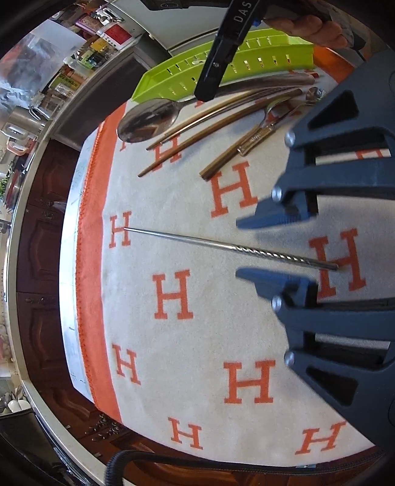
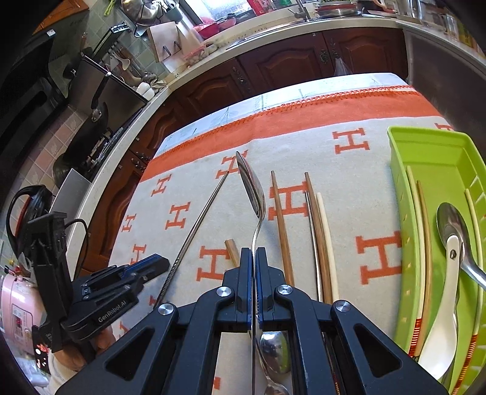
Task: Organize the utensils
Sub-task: 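Lift the spoon with the right tool while the left tool lifts the metal chopstick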
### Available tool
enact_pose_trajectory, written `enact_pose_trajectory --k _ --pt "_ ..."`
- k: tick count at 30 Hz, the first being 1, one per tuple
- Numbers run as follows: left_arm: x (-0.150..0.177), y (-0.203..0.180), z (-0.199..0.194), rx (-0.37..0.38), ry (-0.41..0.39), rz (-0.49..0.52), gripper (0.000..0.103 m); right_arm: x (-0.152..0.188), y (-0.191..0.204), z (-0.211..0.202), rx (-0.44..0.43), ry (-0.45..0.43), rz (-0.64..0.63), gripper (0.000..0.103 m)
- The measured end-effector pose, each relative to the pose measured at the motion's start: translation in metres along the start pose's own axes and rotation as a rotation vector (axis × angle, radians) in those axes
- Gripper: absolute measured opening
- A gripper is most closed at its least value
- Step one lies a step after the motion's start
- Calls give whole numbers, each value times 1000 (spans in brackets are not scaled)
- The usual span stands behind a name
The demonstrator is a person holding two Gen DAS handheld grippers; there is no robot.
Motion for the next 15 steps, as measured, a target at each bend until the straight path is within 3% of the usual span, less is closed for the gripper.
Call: enact_pose_trajectory --k 1,9,15 --pt "1 -1 2 -5 1 1 36 1 -1 -1 -5 1 2 2" --pt "5 -7 18 -36 46 41 36 3 5 1 -19 5 -3 2" --pt "3 -12 22 -56 37 86 34 4 7 1 -29 9 -6 2"
Point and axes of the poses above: each gripper's, at about its wrist camera, not at the fingertips, and z roughly the way its jaws point, y to its left, x to its underside, the point moved 1 cm from there along z, roughly the way its jaws point, and after that the axes turned 7 degrees about -y, right-handed, at the moved point
